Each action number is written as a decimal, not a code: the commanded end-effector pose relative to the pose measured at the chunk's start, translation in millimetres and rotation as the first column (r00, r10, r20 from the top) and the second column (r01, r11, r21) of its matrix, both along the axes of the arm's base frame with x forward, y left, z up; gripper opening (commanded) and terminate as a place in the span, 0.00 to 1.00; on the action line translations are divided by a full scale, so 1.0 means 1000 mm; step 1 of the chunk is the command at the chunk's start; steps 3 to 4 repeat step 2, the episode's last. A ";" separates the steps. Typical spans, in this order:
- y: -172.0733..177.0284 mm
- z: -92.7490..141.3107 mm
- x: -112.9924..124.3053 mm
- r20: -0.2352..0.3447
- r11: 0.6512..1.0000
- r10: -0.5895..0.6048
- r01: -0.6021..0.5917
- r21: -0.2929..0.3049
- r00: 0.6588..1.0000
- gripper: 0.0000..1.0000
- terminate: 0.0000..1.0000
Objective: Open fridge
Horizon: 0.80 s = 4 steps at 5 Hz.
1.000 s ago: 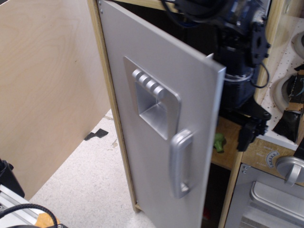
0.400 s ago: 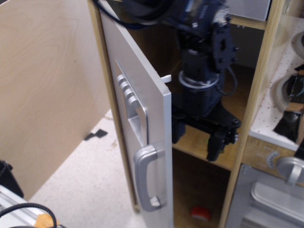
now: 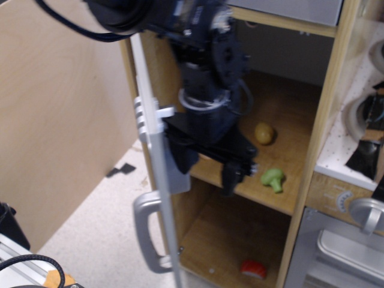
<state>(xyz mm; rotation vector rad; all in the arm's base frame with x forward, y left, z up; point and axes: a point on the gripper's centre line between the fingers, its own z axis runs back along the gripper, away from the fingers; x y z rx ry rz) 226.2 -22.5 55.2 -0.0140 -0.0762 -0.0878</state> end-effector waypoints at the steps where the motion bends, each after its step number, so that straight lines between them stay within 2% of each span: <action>1: 0.025 0.007 -0.005 0.055 0.999 -0.050 0.050 0.005 0.997 1.00 0.00; 2: 0.030 0.005 -0.008 0.054 0.999 -0.049 0.048 0.018 0.997 1.00 1.00; 4: 0.030 0.005 -0.008 0.054 0.999 -0.049 0.048 0.018 0.997 1.00 1.00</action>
